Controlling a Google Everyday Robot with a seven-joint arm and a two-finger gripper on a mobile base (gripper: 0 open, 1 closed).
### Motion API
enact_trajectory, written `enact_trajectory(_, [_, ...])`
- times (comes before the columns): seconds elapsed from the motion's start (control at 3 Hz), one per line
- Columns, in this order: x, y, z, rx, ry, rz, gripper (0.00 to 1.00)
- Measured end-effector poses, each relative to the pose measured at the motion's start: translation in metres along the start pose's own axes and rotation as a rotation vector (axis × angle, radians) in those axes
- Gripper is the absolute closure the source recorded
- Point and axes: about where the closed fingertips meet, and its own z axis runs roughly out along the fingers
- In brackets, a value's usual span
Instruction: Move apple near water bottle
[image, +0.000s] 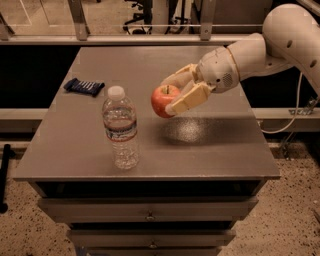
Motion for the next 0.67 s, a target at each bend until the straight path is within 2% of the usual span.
enact_trajectory(0.33, [0.012, 0.036, 0.007, -0.14, 0.057, -0.019, 1.0])
enact_trajectory(0.67, [0.021, 0.054, 0.015, -0.205, 0.074, -0.023, 1.0])
